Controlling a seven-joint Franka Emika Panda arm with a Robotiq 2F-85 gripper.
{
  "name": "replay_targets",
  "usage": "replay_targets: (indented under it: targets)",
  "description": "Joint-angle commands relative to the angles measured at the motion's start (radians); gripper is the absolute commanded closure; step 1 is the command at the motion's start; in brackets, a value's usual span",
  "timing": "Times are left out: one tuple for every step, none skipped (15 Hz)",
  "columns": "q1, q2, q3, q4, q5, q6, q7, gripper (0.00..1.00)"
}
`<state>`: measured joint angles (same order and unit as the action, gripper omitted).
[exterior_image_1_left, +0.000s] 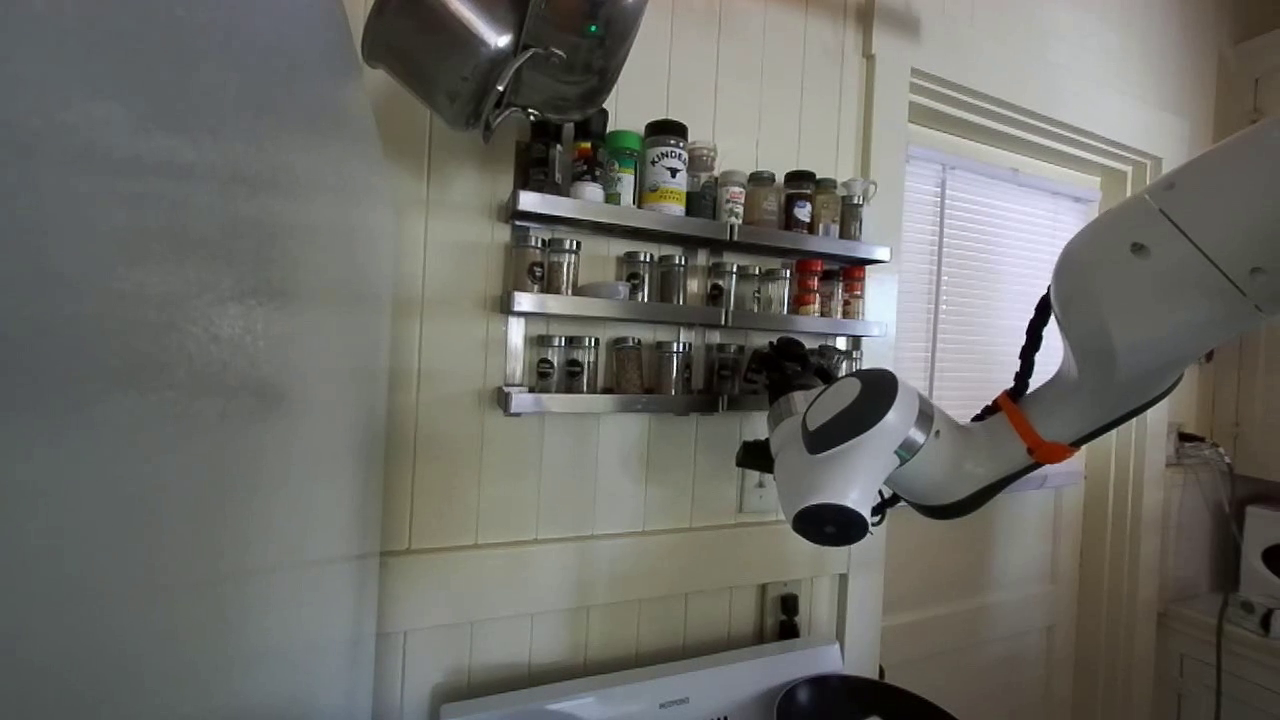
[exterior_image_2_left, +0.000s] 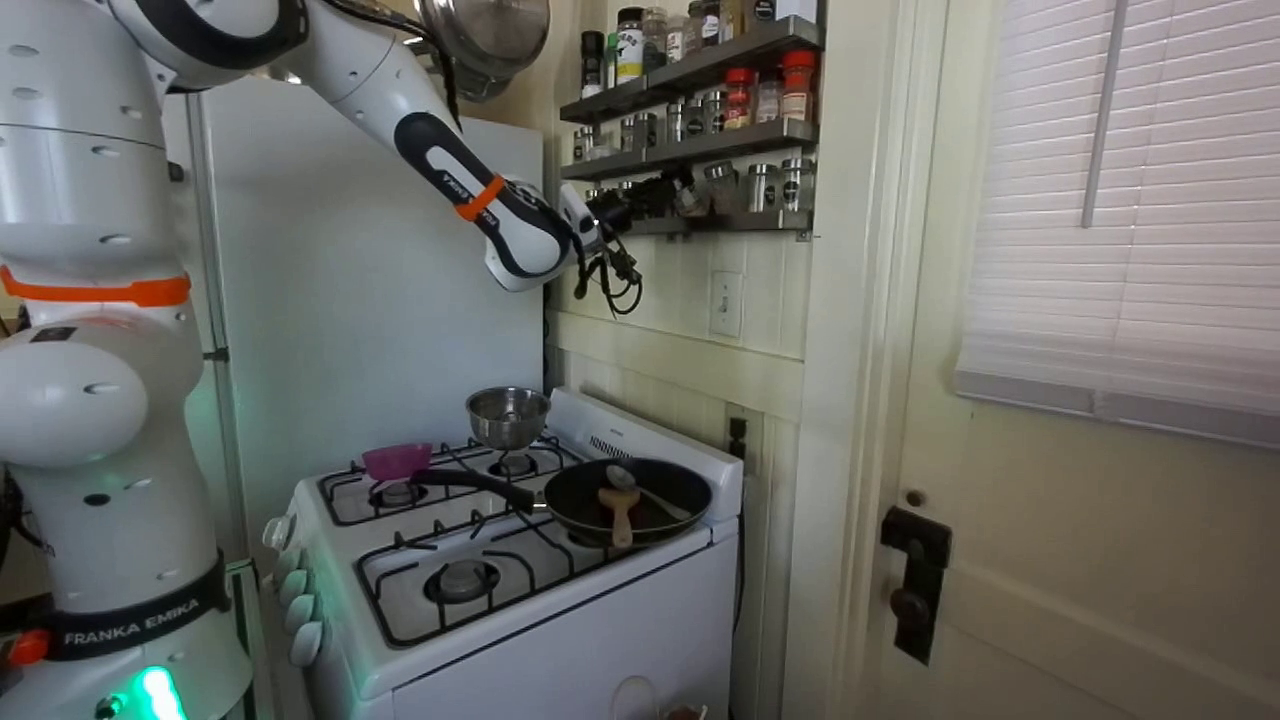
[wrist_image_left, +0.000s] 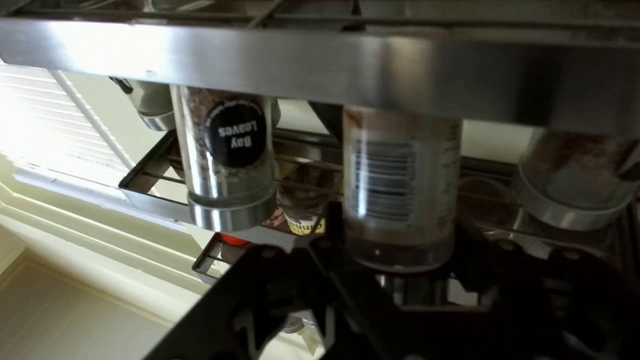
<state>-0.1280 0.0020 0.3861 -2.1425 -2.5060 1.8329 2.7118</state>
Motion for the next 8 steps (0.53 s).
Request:
replay_targets:
  targets:
    - [0.118,0.022,-0.119,0.040,-0.006,0.043,0.010,0.75]
    - [0.138,0.024,-0.137,0.049,-0.006,0.052,0.004,0.75]
    - [0.154,0.028,-0.152,0.059,-0.006,0.060,0.003,0.75]
    - [0.166,0.029,-0.165,0.069,-0.006,0.070,0.003,0.75]
    - [0.173,0.033,-0.179,0.083,-0.006,0.085,0.006,0.75]
    - [0.178,0.036,-0.191,0.093,-0.006,0.097,0.010,0.75]
    - [0.180,0.036,-0.203,0.103,-0.006,0.116,0.008,0.75]
    - [0.180,0.041,-0.215,0.113,-0.007,0.129,0.009,0.75]
